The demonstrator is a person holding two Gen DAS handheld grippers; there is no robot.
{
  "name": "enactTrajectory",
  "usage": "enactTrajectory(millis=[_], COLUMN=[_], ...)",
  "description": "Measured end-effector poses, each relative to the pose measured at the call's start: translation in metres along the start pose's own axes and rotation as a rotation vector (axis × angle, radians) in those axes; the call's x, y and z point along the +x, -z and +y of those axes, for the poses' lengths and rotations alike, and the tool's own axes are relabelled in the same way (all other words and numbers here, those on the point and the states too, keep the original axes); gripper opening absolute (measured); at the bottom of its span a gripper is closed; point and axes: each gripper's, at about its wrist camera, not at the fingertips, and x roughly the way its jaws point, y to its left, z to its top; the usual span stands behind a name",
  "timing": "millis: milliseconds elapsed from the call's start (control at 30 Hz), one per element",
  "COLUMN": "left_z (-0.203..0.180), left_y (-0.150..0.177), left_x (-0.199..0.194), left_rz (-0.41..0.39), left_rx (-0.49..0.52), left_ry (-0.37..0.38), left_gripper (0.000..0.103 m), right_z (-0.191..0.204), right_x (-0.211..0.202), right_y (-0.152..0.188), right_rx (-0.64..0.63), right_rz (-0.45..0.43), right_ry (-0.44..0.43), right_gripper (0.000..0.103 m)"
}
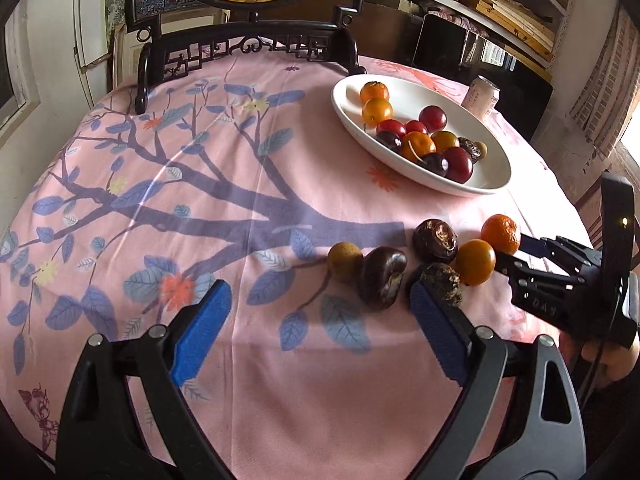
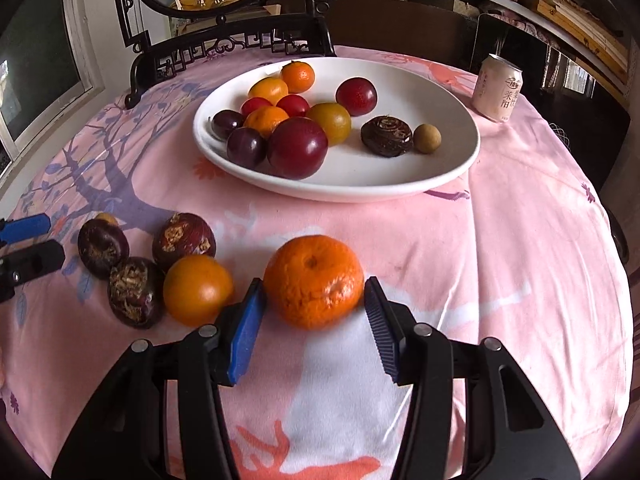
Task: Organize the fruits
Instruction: 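Grasp a tangerine with the right tool while the left tool grasps a dark brown fruit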
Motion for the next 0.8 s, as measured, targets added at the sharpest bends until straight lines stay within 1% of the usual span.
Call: enactTrajectory(millis=[33, 67, 267, 400, 500, 567, 633, 667, 700, 733, 767, 800], left_z=[0.001, 0.001, -0.003, -0.012, -0.018, -0.023, -0.030, -0.032, -0.034, -0.036, -0.037, -0.038], left_y=[0.001, 0.002, 0.006, 0.008, 0.008, 0.005, 0.001, -0.001, -0.004, -0.007, -0.009, -0.011], left_x=[0.002, 0.005, 0.015, 0.017, 0.022, 0.026, 0.030, 0.032, 0.034, 0.038, 0.043, 0.044], left_rz=[0.008, 0.017, 0.055, 0.058, 0.075, 0.089, 0.090, 0.091, 0.093, 0.104, 0.122, 0.108], left_rx=[0.001, 0.000, 0.018, 0.049, 0.055, 0.053, 0.061, 0.063, 0.060, 0.054, 0.047, 0.046], left_ry=[0.006, 0.006, 0.000, -0.005, 0.000, 0.018, 0.013, 0.012, 0.009, 0.009, 0.003, -0.016], left_gripper=[0.093, 0.093, 0.093, 0.093, 0.090, 0.085, 0.077, 0.075, 0.068, 0.057, 0.052, 0.047], right_z=[0.000, 0.000, -0.008, -0.015, -0.017, -0.017, -0.017, -0.016, -0.016, -0.015, -0.015, -0.015], right_x=[0.002, 0.002, -0.006, -0.013, -0.016, -0.019, -0.022, -0.022, -0.022, -0.022, -0.022, -0.023], right_y=[-0.002, -0.003, 0.004, 0.011, 0.013, 0.014, 0.014, 0.014, 0.014, 0.014, 0.015, 0.015], right_rx=[0.005, 0.009, 0.042, 0.068, 0.076, 0.075, 0.075, 0.073, 0.070, 0.068, 0.066, 0.064], right_rz=[-0.005, -0.009, -0.013, -0.014, -0.017, -0.025, -0.031, -0.031, -0.030, -0.030, -0.029, -0.027], right_ry=[0.001, 0.000, -0.018, -0.034, -0.047, -0.055, -0.068, -0.075, -0.080, -0.084, -0.086, -0.088], right_gripper=[0.047, 0.046, 0.045, 0.045, 0.045, 0.045, 0.045, 0.045, 0.045, 0.045, 0.045, 0.045])
